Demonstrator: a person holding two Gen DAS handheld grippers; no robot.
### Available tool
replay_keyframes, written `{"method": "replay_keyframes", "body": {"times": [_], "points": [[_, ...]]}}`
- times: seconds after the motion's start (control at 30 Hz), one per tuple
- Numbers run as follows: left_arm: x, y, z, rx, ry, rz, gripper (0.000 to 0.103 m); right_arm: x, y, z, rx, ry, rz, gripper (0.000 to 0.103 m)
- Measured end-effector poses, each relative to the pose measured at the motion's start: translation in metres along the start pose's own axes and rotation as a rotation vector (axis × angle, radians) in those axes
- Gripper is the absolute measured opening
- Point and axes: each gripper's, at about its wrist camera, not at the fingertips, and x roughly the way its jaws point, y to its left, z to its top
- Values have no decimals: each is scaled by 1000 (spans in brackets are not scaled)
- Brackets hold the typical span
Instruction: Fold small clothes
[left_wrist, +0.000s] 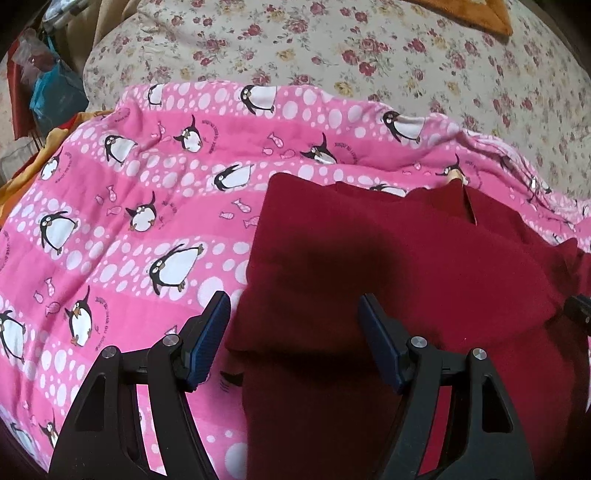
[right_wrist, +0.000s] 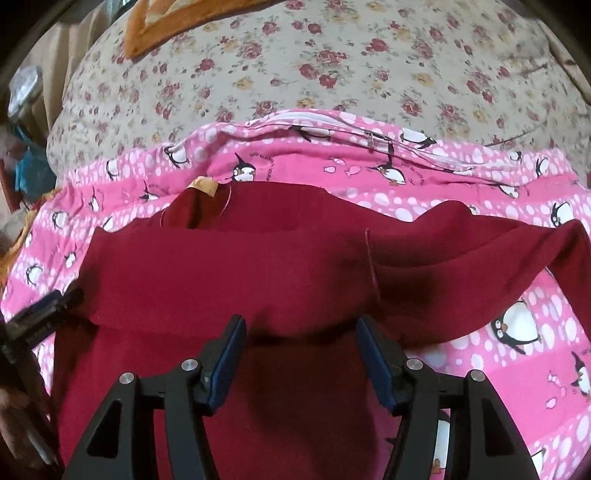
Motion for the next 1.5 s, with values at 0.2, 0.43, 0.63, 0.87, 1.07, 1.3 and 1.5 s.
{"method": "replay_keyframes", "body": {"times": [0.2, 0.43, 0.63, 0.87, 1.07, 1.3, 1.5], "points": [[2, -4, 0, 20, -7, 12, 73, 10, 13, 0, -42, -2, 5, 60], [4, -5, 0, 32, -2, 22, 73, 22, 15, -5, -76, 32, -7, 63], [5, -6, -1, 37, -1, 25, 73, 3, -4, -3, -14, 26, 34, 63], [3, 2, 1, -13, 14, -19, 73, -23, -44, -5, 11, 14, -45, 63], [6, 4, 0, -26, 29, -23, 73, -48, -139, -11, 266, -22, -109, 73], [8, 4, -1, -26, 32, -19, 73, -55, -225, -5, 612, -143, -19, 74], [11, 5, -1, -25, 37, -20, 73, -24, -250, 22, 705, -191, 17, 73]]}}
